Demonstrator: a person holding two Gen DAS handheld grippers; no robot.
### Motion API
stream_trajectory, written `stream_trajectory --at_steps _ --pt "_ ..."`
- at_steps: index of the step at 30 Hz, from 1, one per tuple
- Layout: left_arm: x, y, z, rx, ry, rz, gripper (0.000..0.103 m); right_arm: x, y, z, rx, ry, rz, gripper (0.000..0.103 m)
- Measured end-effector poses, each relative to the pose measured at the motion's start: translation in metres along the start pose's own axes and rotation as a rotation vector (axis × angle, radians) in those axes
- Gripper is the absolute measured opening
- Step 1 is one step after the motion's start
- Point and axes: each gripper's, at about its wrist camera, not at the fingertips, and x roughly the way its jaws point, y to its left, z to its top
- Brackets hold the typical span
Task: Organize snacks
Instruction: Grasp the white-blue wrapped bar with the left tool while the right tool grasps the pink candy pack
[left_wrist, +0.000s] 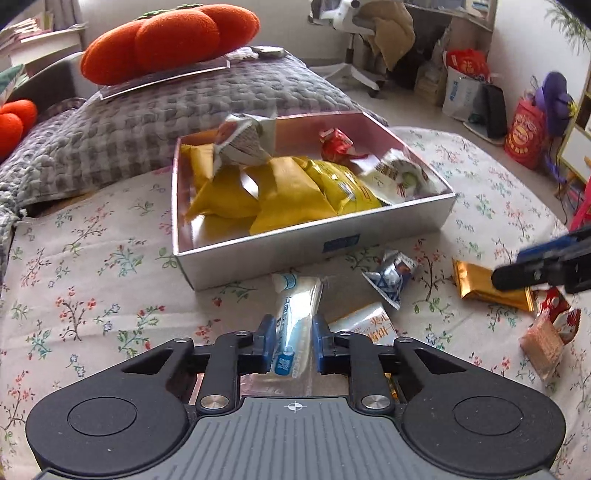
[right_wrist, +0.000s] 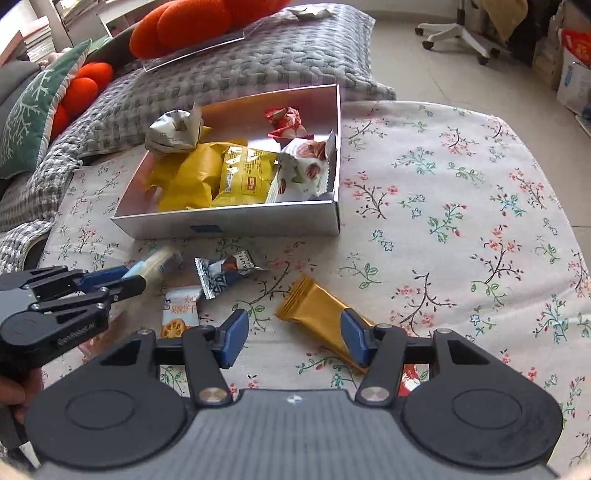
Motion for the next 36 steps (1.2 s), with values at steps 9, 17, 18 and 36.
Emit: stream_trajectory --at_steps 9,17,18,36 --pt "0.029 -0.009 -0.003 0.028 0.058 0.076 0.032 0.001 0.020 0.001 -0.056 -0.017 0.014 0.053" --pt "0.004 0.039 0.005 -0.268 0.017 -0.057 0.017 0.004 0.027 0.002 -0.056 -0.033 0.043 0.047" --pt "-0.002 0.046 0.006 -0.316 0.005 -0.084 0.017 0.005 0.026 0.002 -0.045 -0.030 0.053 0.046" --pt "-0.063 0.152 -0.012 -0.639 -0.148 0.141 0.017 0.054 0.153 -0.007 -0.098 0.023 0.255 0.047"
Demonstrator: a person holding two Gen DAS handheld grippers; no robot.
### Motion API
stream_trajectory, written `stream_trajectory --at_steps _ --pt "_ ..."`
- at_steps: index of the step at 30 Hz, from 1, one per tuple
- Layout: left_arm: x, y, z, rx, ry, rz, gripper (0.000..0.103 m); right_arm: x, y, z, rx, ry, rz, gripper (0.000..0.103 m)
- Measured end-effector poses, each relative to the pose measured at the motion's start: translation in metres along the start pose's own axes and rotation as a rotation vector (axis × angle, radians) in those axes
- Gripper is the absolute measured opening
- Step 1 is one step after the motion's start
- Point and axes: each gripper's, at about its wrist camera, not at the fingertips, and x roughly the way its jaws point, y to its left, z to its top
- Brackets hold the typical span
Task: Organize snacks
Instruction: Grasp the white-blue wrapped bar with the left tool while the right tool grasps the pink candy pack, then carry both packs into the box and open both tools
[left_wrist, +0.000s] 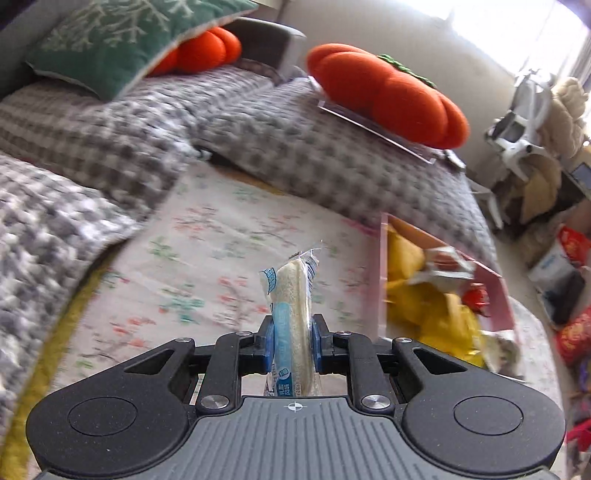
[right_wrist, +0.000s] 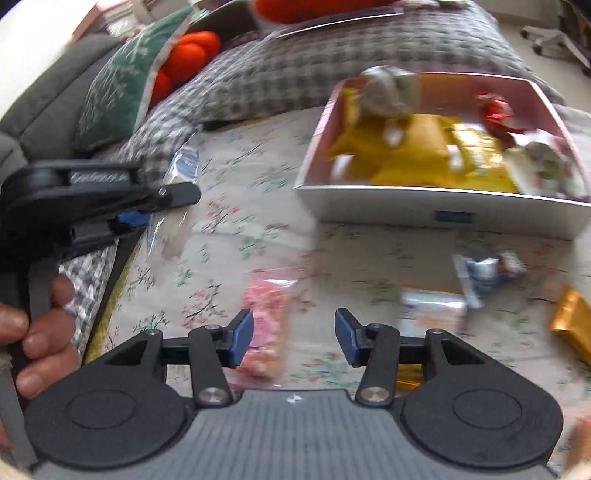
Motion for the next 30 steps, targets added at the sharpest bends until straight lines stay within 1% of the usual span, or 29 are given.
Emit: stream_trajectory --at_steps 3,7,8,9,10,11,13,17,23,26,30 --pt "-0.001 0.015 0.002 -0.028 0.000 0.007 0.017 0.018 0.017 -0.001 -0.045 0.018 -0.020 0.048" --pt "0.000 0.024 0.004 -0.047 0.001 0.034 0.017 0.039 0.032 -0.005 -0.065 0.036 -0.037 0.048" --pt "0.001 0.025 0.004 -0.051 0.003 0.037 0.017 0.043 0.036 -0.008 -0.086 0.045 -0.046 0.045" --pt "0.001 0.025 0.004 -0.052 0.005 0.036 0.017 0.047 0.041 -0.010 -0.119 0.055 -0.071 0.033" --pt "0.001 0.025 0.004 -0.053 0.006 0.031 0.017 0.047 0.045 -0.011 -0.157 0.046 -0.104 0.029" --pt "0.001 0.025 0.004 -0.054 0.005 0.026 0.017 0.045 0.046 -0.011 -0.170 0.049 -0.110 0.029" --pt "0.000 0.023 0.005 -0.060 -0.001 0.017 0.017 0.039 0.043 -0.007 -0.141 0.054 -0.075 0.029" --pt "0.001 0.016 0.005 -0.068 -0.001 -0.014 0.017 0.025 0.033 0.000 -0.109 0.031 -0.058 0.029" --pt "0.003 -0.014 0.005 -0.057 0.001 -0.109 0.017 -0.002 0.004 0.014 -0.020 -0.025 -0.028 0.029" --pt "0.007 -0.033 0.005 -0.052 0.005 -0.171 0.017 -0.023 -0.018 0.024 0.044 -0.072 -0.014 0.029" --pt "0.011 -0.060 0.006 -0.028 -0.004 -0.245 0.017 -0.052 -0.057 0.037 0.142 -0.144 -0.012 0.029"
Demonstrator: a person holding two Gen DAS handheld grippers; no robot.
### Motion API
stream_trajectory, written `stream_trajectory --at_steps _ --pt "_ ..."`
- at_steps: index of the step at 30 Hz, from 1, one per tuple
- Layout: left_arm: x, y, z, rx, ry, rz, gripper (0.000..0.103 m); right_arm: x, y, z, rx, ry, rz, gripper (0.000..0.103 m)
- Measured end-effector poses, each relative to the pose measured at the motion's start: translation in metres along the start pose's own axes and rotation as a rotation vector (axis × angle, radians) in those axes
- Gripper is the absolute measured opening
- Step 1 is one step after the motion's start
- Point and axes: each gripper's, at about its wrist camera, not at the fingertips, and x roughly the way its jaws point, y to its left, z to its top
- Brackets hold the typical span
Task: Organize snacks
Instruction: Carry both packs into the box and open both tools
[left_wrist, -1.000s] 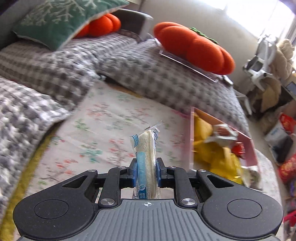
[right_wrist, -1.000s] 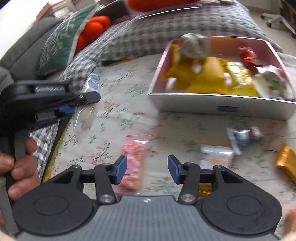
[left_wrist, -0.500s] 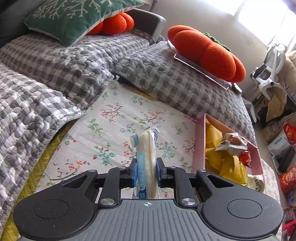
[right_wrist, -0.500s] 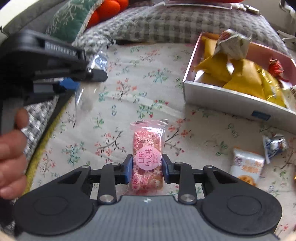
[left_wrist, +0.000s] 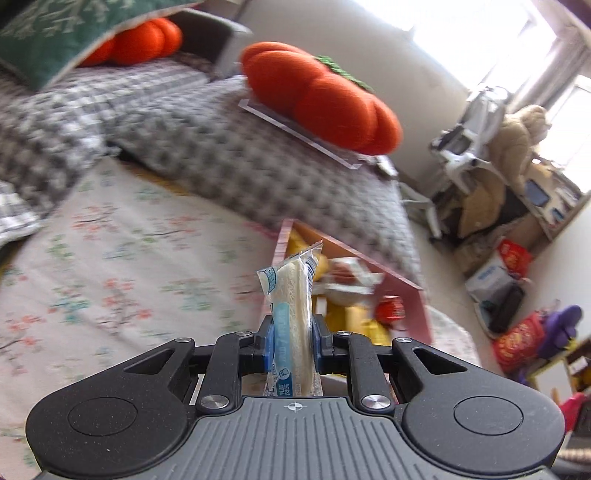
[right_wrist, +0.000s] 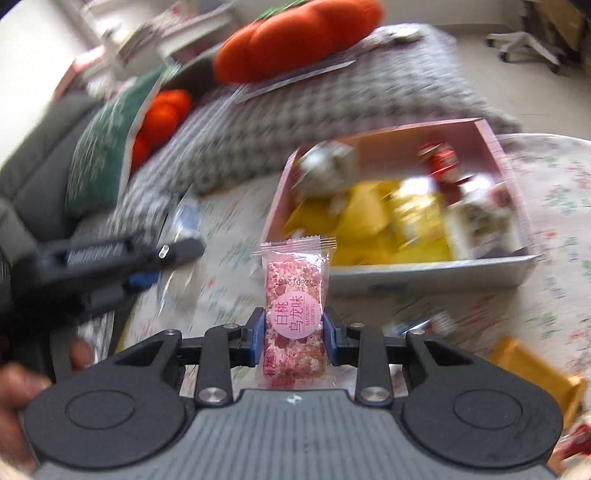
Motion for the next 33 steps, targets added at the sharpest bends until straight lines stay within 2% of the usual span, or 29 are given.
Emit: stream_trajectory --at_steps 5,11,19,23,27,30,31,33 --pt "0.028 -0.032 0.000 0.073 0.022 -0.029 0.017 -0.012 -0.041 0.017 0.099 -0.059 -0.022 0.029" --pt "0.072 -0.043 0.003 0.057 0.098 -0.029 0.017 0.001 -0.072 0.025 0.180 -0.072 -0.027 0.029" --pt "0.101 -0.029 0.016 0.062 0.092 0.024 0.018 0.015 -0.082 0.041 0.208 -0.065 0.005 0.029" --pt "0.109 -0.028 0.017 0.104 0.077 0.055 0.018 0.022 -0.081 0.046 0.192 -0.075 -0.019 0.029" --pt "0.111 -0.030 0.017 0.148 0.061 0.089 0.022 0.027 -0.083 0.048 0.189 -0.100 -0.052 0.029" --pt "0.106 -0.033 0.020 0.168 0.040 0.107 0.023 0.022 -0.081 0.048 0.165 -0.147 -0.060 0.035" --pt "0.104 -0.034 0.020 0.172 0.036 0.110 0.024 0.020 -0.081 0.049 0.159 -0.158 -0.058 0.043" --pt "0.099 -0.036 0.021 0.175 0.033 0.115 0.027 0.013 -0.079 0.050 0.154 -0.175 -0.059 0.052"
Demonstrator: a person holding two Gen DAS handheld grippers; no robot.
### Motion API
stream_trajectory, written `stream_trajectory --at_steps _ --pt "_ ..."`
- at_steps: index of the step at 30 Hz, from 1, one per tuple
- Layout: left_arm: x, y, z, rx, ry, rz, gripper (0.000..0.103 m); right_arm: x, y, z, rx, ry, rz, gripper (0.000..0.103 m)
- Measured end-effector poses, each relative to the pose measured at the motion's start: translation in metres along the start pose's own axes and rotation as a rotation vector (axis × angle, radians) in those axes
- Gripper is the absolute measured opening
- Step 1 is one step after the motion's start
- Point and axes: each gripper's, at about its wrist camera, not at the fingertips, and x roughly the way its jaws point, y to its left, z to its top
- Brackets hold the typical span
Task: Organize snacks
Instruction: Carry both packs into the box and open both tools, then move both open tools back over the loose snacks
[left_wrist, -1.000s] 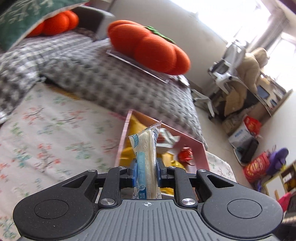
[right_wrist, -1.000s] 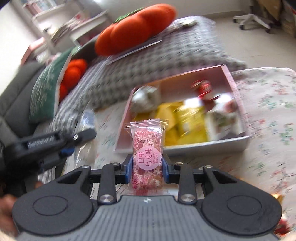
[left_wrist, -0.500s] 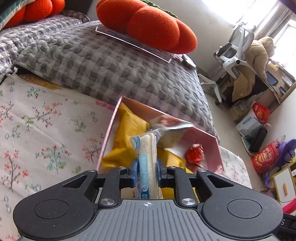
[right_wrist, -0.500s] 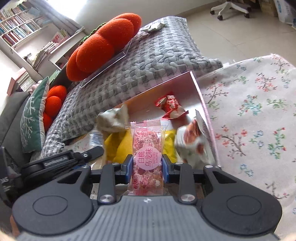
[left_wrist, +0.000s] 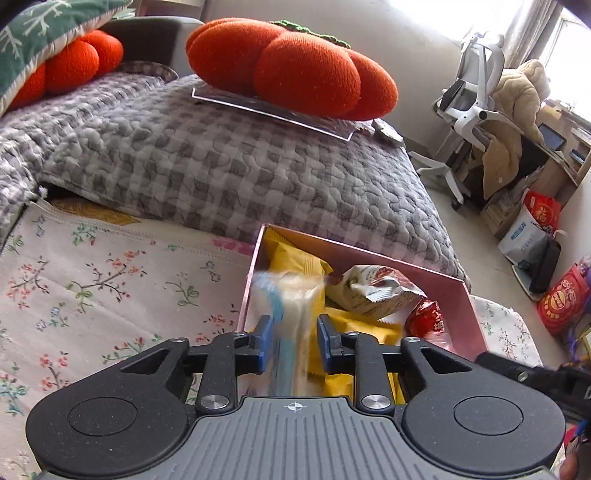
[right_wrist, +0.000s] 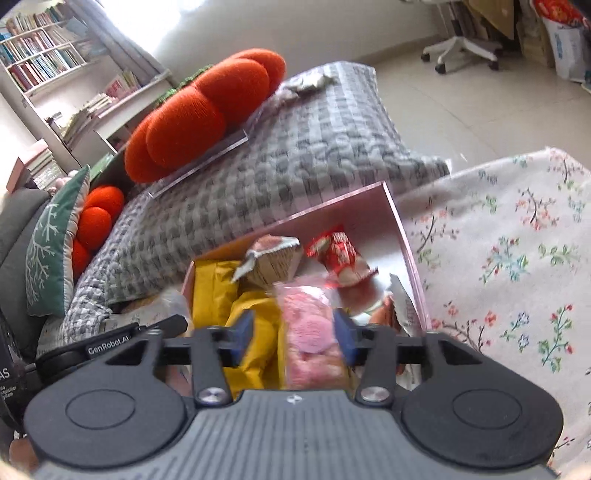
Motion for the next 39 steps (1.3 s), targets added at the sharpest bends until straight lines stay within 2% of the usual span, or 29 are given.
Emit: stream_trajectory --at_steps 5,8,15,19,24,28,31,34,37,39 --pt "-0.020 -0.001 0.004 -0.011 -0.030 0.021 0.052 -0.020 -0.001 0.009 0.007 -0.026 -0.010 0.052" --pt "-0.029 -0.004 0.004 -0.020 -0.029 0.041 0.063 -0.025 0.000 0.010 -0.010 0.001 -0.018 0.055" --pt "-0.045 -0.022 -0.008 0.029 -0.003 0.094 0.086 -0.033 0.015 -0.002 -0.150 0.060 -0.052 0.070" --pt "-0.057 -0.031 -0.019 0.068 -0.006 0.126 0.090 -0.048 0.018 -0.008 -0.207 0.047 -0.084 0.081" --pt "-0.076 -0.041 -0.028 0.074 -0.007 0.144 0.097 -0.070 0.013 -0.017 -0.209 0.047 -0.089 0.088" --pt "-0.093 -0.053 -0.042 0.126 0.002 0.150 0.101 -0.086 0.013 -0.024 -0.257 0.042 -0.102 0.096" --pt "-0.103 -0.062 -0.056 0.180 0.016 0.154 0.102 -0.095 0.008 -0.030 -0.289 0.038 -0.133 0.098" --pt "-0.109 -0.069 -0.073 0.219 0.038 0.165 0.102 -0.099 -0.001 -0.039 -0.304 0.074 -0.163 0.098" --pt "-0.105 -0.075 -0.090 0.246 0.088 0.150 0.102 -0.098 -0.004 -0.049 -0.287 0.114 -0.185 0.098" --pt "-0.104 -0.076 -0.099 0.247 0.127 0.131 0.102 -0.095 0.000 -0.056 -0.300 0.148 -0.169 0.098"
